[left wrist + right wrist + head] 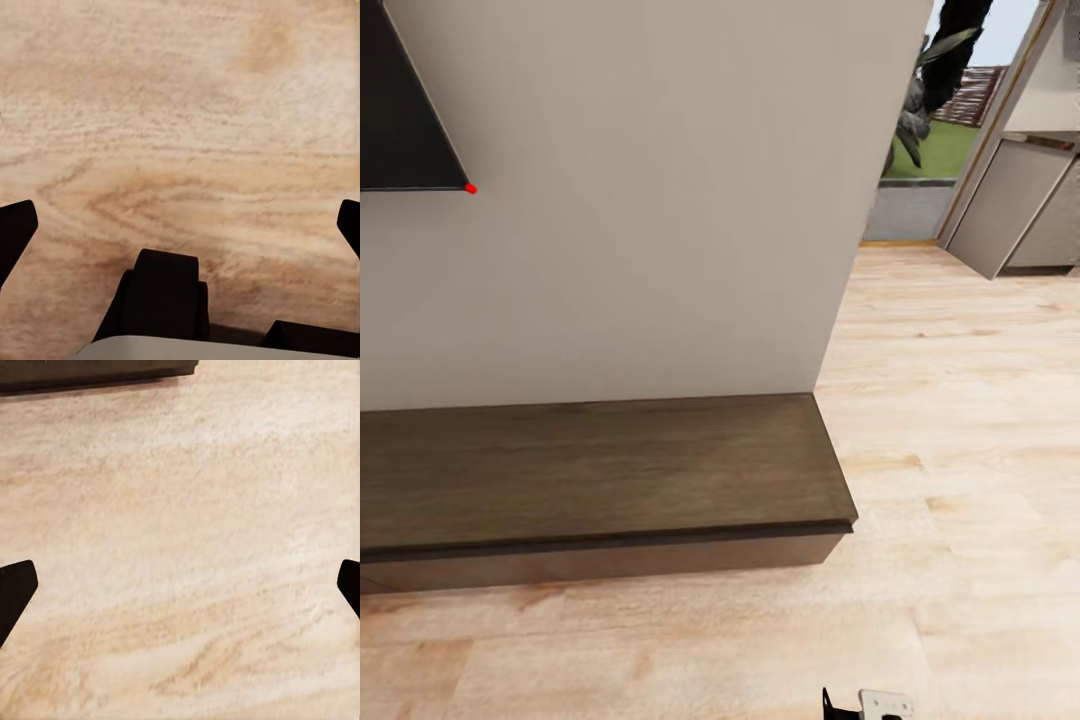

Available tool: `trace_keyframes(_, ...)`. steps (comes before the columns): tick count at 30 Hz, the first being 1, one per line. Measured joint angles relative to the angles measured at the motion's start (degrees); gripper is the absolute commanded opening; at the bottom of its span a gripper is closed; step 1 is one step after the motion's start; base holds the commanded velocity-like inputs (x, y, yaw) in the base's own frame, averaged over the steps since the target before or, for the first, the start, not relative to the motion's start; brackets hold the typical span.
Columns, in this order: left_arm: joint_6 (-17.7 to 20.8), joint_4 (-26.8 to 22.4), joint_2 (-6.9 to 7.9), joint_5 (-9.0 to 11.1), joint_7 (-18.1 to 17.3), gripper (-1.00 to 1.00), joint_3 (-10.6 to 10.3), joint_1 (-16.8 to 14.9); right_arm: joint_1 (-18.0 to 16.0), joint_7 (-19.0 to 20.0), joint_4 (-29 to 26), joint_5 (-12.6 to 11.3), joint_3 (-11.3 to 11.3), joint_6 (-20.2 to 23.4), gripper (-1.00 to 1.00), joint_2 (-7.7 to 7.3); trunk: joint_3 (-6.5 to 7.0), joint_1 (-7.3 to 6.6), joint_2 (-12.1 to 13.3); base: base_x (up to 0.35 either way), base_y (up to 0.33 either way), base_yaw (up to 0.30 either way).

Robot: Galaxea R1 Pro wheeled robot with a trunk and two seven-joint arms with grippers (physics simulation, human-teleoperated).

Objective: Place each of the two pumpkins and all three candles from the living room inside a cabinet in the living room (use any cabinet), then make sure every cabinet is closed, and position the cauldron so it is next to a table in the living room.

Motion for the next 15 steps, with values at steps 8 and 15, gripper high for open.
trace_keyframes(8, 0.02, 0.01, 0.00, 0.00, 0.00, 1.00, 0.04, 0.00, 0.00, 0.04, 0.18, 0.18, 0.12, -1.03, 1.00, 0.00, 0.75, 0.00, 0.00, 0.000, 0.000, 0.000)
trace_keyframes(15, 0.00, 0.01, -0.02, 0.00, 0.00, 1.00, 0.04, 0.00, 0.00, 0.05, 0.14, 0.05, 0.11, -1.02, 1.00, -0.02, 1.41, 0.00, 0.00, 0.000, 0.000, 0.000)
